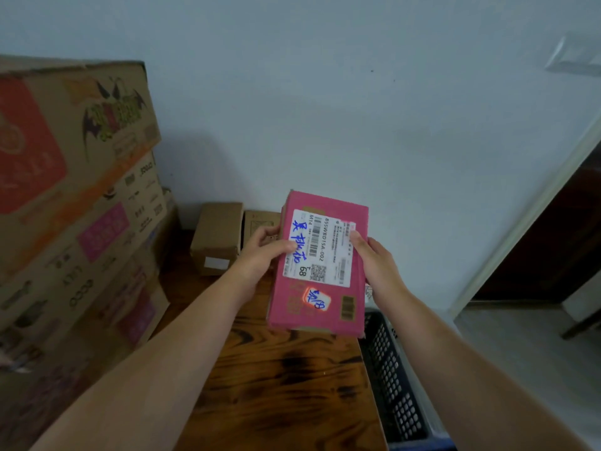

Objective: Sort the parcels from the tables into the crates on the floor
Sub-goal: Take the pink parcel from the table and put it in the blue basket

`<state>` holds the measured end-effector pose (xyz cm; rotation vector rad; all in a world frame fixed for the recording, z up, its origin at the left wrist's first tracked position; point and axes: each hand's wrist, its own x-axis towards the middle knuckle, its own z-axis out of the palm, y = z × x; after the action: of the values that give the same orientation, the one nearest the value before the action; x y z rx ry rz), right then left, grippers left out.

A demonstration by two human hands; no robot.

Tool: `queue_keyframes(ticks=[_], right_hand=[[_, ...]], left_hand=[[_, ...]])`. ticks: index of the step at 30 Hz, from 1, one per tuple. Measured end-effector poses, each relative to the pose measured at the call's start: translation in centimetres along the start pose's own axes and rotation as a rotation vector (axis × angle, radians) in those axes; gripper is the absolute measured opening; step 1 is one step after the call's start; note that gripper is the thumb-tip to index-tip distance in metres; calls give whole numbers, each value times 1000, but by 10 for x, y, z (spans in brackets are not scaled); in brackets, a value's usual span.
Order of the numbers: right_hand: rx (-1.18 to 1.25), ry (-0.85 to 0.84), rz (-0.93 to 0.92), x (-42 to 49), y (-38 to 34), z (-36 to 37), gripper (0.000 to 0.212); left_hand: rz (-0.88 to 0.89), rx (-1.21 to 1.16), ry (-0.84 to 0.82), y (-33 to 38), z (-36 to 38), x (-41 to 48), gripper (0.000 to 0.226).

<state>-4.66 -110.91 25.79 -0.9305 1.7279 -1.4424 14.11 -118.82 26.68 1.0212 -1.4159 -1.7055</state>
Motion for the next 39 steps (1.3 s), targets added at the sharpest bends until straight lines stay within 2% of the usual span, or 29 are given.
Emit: queue_keyframes(ticks=[1,4,6,11,15,17,23,25,28,31,32,34,37,39], right_hand=[[68,-56,18,2,1,0,42],[251,-239,85,8,9,2,64],[323,-296,91,11,12,4,71],[340,-309,84,21,18,2,83],[312,-329,94,26,22,2,80],[302,-352,94,28,25,4,83],[306,-366,77,26,28,11,74],[297,-366,64,23,27,13,78],[313,-392,88,21,25,10,93],[353,-380,136,12,22,2,71],[352,-368,148,10,24,0,78],[365,-351,180,5,28,3,88],[477,-268,211,1,33,16,78],[531,-197,185,0,33,22,63]], left_hand=[[-7,-26,15,-1,-1,1,33],[-23,-88,49,-5,-5,4,31],[-27,-109,42,-8,-7,5,34],[-90,-58,-70,-14,-11,6,51],[-160,-29,-137,-25,-15,2,73],[-161,-41,-129,-28,-16,1,67],[-176,-41,-72,-29,-21,-2,26],[-160,-49,-75,-28,-22,-5,29],[-141,-136,-27,-31,-19,-2,55],[-112,-347,154,-36,-16,4,53],[-106,-387,176,-37,-17,5,58],[-101,-439,171,-37,-17,5,69],[-110,-453,119,-36,-12,2,76],[-116,-461,93,-37,-9,0,78]])
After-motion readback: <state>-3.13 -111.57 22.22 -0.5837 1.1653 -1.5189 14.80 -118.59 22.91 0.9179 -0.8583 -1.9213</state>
